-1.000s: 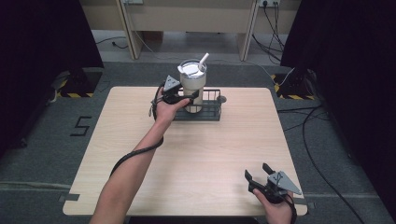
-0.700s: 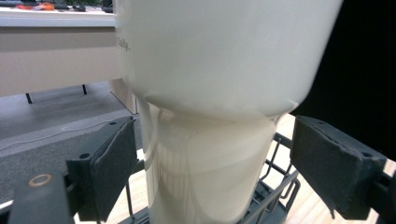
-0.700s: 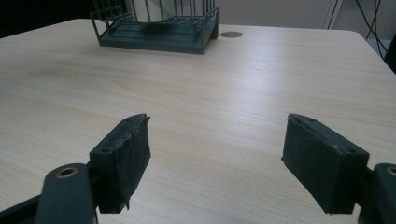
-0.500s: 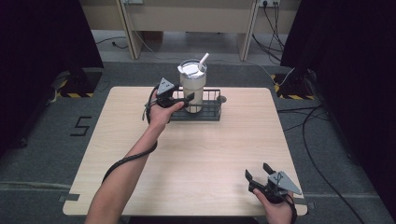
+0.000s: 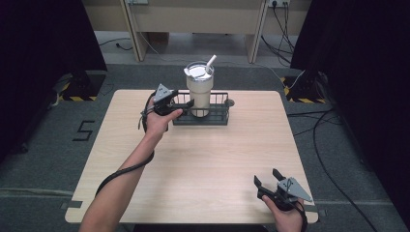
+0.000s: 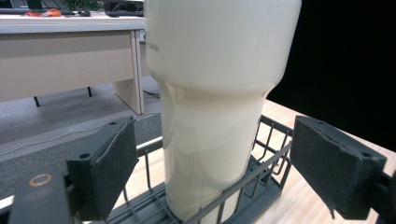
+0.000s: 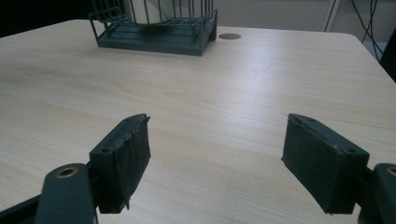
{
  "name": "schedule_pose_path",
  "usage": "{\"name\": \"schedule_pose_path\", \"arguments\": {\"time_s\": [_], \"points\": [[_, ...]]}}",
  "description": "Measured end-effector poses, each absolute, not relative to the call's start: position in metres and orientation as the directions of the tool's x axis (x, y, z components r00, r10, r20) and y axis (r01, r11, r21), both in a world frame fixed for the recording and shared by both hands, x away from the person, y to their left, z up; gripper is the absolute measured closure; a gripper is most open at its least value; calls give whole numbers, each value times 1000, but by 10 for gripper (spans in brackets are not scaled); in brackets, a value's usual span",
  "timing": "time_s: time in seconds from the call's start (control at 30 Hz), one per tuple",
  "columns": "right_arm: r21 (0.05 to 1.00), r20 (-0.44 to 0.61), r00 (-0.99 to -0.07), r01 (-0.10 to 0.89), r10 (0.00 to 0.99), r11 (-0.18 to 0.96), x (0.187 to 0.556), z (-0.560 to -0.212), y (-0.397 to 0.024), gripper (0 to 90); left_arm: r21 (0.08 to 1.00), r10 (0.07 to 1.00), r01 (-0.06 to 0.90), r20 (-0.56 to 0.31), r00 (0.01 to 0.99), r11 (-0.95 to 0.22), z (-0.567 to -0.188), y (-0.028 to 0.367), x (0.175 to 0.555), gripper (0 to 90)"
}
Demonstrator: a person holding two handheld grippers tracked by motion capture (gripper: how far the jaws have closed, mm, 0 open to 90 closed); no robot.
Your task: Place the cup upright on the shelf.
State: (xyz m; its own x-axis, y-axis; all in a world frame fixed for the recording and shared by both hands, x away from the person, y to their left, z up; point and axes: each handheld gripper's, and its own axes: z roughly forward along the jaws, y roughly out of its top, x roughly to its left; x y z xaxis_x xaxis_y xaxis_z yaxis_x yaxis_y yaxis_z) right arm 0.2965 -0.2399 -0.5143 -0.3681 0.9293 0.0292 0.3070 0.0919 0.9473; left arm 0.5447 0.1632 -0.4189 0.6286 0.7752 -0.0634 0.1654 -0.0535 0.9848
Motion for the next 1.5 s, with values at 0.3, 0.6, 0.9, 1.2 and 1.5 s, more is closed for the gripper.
{"name": "schedule_pose_path", "arguments": {"time_s": [0.3, 0.6, 0.9, 1.2, 1.5], "points": [[947, 29, -369, 308, 929, 93, 296, -514, -238, 235, 985, 778, 160, -54, 626, -60, -422, 177, 530, 142], [947, 27, -369, 308, 929, 95, 296, -514, -238, 234, 986, 777, 152, -40, 628, -72, -426, 190, 512, 142], [947, 27, -363, 307, 932, 92, 296, -514, -239, 234, 987, 791, 143, -27, 611, -77, -434, 208, 489, 143], [948, 23, -362, 305, 932, 95, 296, -514, -239, 233, 986, 784, 145, -23, 621, -86, -442, 222, 468, 143], [947, 23, -363, 306, 931, 96, 296, -514, -238, 233, 986, 786, 144, -25, 618, -82, -449, 232, 449, 143]]}}
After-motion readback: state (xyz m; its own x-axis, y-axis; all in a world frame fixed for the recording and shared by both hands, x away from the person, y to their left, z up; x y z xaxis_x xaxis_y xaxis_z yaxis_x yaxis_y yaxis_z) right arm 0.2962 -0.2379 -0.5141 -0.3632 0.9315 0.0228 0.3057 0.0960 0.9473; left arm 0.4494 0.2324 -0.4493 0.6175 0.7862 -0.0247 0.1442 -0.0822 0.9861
